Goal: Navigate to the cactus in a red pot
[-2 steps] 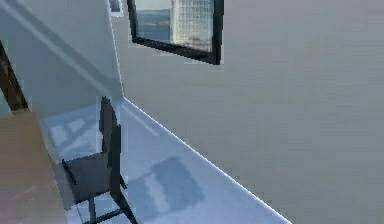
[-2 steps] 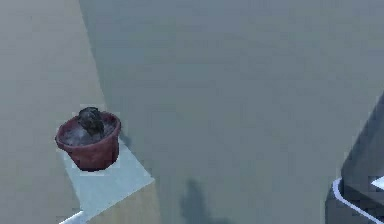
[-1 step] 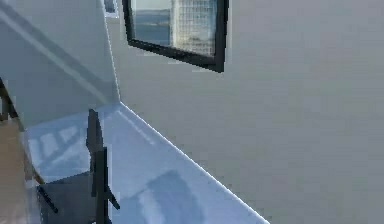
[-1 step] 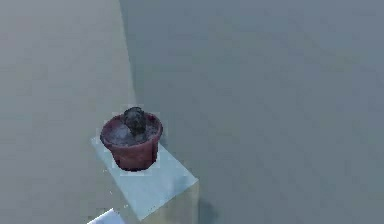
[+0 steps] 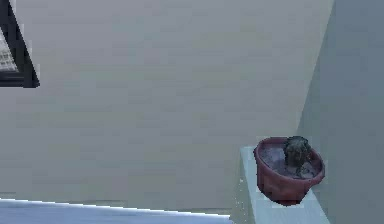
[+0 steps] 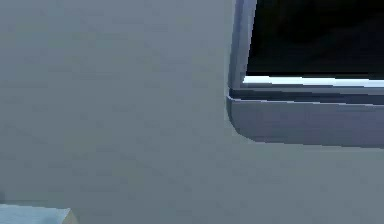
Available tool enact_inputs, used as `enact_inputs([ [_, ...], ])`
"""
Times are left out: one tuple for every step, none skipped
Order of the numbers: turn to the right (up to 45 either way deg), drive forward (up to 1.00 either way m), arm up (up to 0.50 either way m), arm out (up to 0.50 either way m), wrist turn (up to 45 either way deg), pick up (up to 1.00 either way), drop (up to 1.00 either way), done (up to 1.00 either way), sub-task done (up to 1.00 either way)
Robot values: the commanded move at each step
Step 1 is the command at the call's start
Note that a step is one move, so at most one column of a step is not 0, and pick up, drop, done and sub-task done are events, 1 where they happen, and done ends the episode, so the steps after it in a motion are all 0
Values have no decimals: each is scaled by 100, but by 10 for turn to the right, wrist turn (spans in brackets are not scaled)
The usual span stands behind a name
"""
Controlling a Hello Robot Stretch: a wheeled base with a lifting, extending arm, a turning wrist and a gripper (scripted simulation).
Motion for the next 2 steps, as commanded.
enact_inputs([
  [270, 0, 0, 0, 0, 0, 0, 0, 0],
  [0, 0, 0, 0, 0, 0, 0, 100, 0],
])
